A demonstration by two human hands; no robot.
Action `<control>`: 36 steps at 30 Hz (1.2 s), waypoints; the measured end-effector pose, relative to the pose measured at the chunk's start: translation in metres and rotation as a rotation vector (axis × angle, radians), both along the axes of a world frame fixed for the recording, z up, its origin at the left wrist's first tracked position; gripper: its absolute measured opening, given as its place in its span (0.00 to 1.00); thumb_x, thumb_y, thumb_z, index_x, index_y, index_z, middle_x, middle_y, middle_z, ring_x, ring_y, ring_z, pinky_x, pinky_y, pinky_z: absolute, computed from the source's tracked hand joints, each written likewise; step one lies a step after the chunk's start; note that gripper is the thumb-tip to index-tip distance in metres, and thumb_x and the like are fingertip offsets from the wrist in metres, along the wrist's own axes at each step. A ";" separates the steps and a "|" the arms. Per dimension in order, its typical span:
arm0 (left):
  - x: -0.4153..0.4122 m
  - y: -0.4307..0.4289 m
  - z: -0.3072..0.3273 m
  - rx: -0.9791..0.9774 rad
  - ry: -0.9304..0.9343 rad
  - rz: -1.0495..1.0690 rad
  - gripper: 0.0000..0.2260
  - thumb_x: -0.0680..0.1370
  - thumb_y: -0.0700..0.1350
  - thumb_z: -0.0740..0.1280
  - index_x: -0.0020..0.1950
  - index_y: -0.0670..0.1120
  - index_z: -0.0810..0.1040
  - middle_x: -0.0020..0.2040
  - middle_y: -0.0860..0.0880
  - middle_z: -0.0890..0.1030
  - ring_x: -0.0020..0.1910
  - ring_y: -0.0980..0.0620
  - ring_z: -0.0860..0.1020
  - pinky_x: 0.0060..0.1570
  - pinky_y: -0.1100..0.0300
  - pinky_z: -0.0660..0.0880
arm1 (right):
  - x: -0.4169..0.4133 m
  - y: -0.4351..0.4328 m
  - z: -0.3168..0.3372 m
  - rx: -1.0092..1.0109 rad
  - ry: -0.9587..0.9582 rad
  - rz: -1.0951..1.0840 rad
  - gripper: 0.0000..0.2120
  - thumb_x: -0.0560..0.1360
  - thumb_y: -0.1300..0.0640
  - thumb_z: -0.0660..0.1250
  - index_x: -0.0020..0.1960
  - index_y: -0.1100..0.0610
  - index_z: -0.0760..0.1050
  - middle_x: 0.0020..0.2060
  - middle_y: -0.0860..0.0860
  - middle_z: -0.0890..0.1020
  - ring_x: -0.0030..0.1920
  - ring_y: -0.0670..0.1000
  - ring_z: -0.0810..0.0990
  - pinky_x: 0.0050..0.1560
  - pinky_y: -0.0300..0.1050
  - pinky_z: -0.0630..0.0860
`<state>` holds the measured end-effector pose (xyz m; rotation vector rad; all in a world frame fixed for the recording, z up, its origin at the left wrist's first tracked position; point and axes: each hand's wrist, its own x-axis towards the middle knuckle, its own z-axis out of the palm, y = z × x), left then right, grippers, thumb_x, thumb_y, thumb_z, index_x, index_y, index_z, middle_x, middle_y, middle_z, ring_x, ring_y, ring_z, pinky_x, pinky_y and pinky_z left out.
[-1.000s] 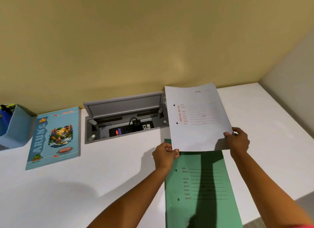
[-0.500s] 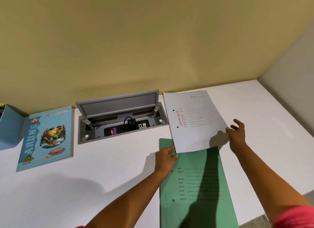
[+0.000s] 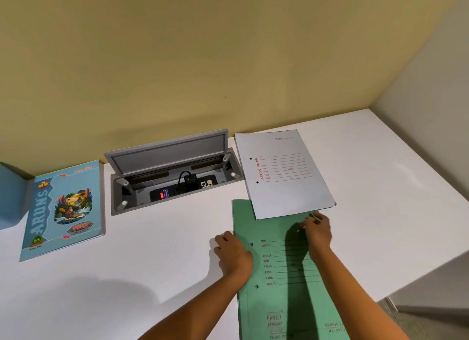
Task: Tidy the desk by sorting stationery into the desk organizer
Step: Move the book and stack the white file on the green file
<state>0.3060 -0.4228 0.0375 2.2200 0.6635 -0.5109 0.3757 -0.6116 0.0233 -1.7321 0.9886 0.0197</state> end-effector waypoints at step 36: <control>-0.004 0.065 0.024 -0.246 -0.089 0.106 0.09 0.78 0.44 0.65 0.56 0.43 0.71 0.54 0.46 0.79 0.45 0.50 0.77 0.42 0.60 0.71 | 0.026 0.047 -0.021 -0.764 0.133 1.071 0.27 0.79 0.42 0.56 0.75 0.41 0.52 0.76 0.56 0.49 0.74 0.67 0.45 0.71 0.66 0.47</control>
